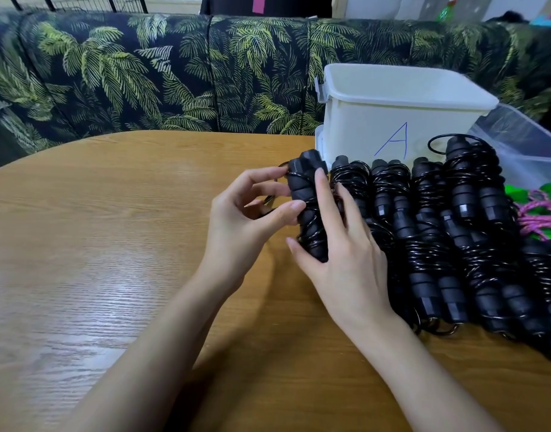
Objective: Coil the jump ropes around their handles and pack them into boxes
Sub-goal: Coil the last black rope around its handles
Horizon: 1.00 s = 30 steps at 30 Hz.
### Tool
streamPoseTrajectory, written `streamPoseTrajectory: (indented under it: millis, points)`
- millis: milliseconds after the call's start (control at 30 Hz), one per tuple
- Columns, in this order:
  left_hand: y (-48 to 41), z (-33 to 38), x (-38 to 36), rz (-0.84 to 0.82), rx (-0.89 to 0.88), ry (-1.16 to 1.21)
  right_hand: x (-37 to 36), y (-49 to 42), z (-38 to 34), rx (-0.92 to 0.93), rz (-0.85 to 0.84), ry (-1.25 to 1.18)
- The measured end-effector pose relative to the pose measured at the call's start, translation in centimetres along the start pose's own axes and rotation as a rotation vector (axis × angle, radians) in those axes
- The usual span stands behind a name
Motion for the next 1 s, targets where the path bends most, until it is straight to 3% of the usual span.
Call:
streamPoseTrajectory:
  millis: [333,500,800,1000]
  points:
    - [-0.7,-1.0,1.0,-0.04,0.112,0.031,-0.4,-0.2,0.3,-0.086,-0.131,-0.654]
    - [-0.6,-1.6,0.2,-0.193,0.233,0.047,-0.7,0.0,-0.3,-0.126,-0.23,-0.885]
    - [-0.3,-1.3,0.5,0.024,0.168,-0.006,-1.5,0.1,-0.2,-0.121,-0.196,-0.675]
    - [-0.7,-1.1,1.0,-0.03,0.165,-0.029,-1.4,-0.3,0.6,-0.216,-0.285,-0.926]
Point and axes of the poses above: each hand's wrist, its own y-axis away from the middle knuckle, its own x-axis out of the back of the hand, z = x × y, the point moved 6 cm from there along -y, towards the middle knuckle, and after that the axes turned 3 degrees about -x, right-handed, at the moved point
